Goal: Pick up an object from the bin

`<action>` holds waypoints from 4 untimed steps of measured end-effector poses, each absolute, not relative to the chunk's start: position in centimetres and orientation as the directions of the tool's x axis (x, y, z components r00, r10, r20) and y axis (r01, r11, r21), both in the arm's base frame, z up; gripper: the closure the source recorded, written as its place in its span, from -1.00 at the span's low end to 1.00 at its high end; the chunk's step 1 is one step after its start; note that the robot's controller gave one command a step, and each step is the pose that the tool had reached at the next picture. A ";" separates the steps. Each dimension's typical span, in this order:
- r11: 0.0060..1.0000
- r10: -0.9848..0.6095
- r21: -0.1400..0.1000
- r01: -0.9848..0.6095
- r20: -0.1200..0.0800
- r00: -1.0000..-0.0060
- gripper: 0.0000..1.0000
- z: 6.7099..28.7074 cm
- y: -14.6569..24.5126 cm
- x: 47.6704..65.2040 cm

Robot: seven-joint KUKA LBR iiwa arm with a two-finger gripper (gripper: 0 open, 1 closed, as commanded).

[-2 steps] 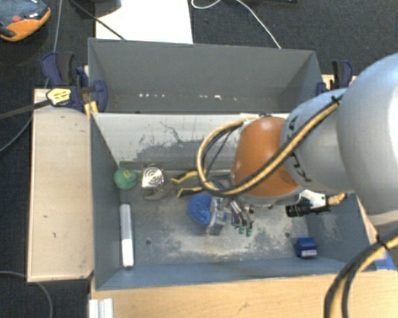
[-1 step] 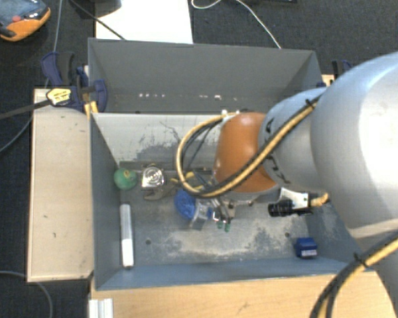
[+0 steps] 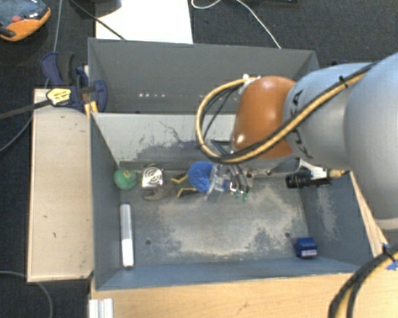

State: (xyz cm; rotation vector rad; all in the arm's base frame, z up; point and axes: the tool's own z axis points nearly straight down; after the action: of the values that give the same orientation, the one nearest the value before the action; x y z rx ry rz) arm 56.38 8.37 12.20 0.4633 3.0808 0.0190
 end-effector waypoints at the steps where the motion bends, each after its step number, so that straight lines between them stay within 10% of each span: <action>1: 0.970 0.243 0.021 0.242 -0.035 -0.969 1.00 35.9 11.2 48.7; 2: 0.985 0.174 0.016 0.173 -0.033 -0.984 1.00 26.2 11.2 51.8; 3: 0.987 0.162 0.019 0.161 -0.038 -0.986 1.00 26.1 15.9 52.5; 4: 0.990 0.139 0.020 0.138 -0.040 -0.990 1.00 6.8 17.4 52.0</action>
Offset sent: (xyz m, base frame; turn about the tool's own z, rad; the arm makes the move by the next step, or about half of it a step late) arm -0.0782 0.0278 0.2311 -0.0493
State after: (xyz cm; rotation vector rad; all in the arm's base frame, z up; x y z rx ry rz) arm 52.02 17.40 6.84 0.2153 3.0926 0.0267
